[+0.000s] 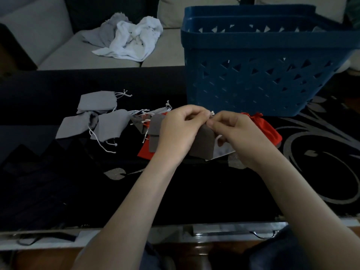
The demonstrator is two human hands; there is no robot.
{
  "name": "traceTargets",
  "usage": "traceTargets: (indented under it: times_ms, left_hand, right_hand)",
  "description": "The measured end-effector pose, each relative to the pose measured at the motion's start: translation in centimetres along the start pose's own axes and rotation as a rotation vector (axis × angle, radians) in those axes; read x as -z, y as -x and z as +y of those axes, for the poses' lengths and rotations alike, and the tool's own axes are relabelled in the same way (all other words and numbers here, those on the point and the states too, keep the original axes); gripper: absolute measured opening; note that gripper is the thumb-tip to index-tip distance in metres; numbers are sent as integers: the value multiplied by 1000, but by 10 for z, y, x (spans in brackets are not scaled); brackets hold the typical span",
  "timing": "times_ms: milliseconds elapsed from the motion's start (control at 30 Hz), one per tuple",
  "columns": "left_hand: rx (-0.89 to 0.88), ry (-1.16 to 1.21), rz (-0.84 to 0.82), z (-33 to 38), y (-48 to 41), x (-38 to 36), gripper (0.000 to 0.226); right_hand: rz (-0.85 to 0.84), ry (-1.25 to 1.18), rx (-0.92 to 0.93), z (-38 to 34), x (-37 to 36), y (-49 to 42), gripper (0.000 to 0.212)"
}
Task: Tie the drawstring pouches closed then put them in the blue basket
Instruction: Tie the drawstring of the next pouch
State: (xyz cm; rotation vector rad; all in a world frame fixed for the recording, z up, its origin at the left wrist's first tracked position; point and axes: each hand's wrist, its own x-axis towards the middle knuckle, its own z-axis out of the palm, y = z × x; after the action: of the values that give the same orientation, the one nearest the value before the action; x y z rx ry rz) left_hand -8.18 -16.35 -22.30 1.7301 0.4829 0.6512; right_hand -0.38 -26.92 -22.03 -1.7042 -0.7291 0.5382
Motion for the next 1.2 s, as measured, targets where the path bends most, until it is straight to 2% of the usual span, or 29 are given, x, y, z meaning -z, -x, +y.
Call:
traceTargets:
  times_ms: [100,200,267,367,533,667,767,933,1033,1200]
  left_hand:
    - [32,98,-18,5,0,3,13]
    - [156,380,-79,10,1,6,18]
    - [196,497,-123,12,0,8,15]
    - [177,547,-205,15,0,12,7]
    - [58,421,-331,17,3,17,7]
    - [-20,232,-316,16,3,19,3]
    - [-59,135,-299,16,3,19,9]
    - [-118,-75,-247,10,0,17,11]
    - [-90,-72,-258,8,0,17,9]
    - [13,-118,-246,5,-1,17,9]
  right_hand:
    - [-39,-5,8,-4,2,1,22]
    - [-109,-75,7,-8,6,4,18]
    - [-146,-160,-3,-12,9,6,16]
    - [-175,-222,-5,-16,12,9,16]
    - [-220,-232,47,-17,20,14,18]
    - [-157,-128,96,-11,22,10,23]
    - [-147,-60,110,-7,25,8,27]
    - [-147,48,128,-6,27,8,13]
    - [-120,185,168,-5,27,9,15]
    - [-1,501,372,0,20,9,6]
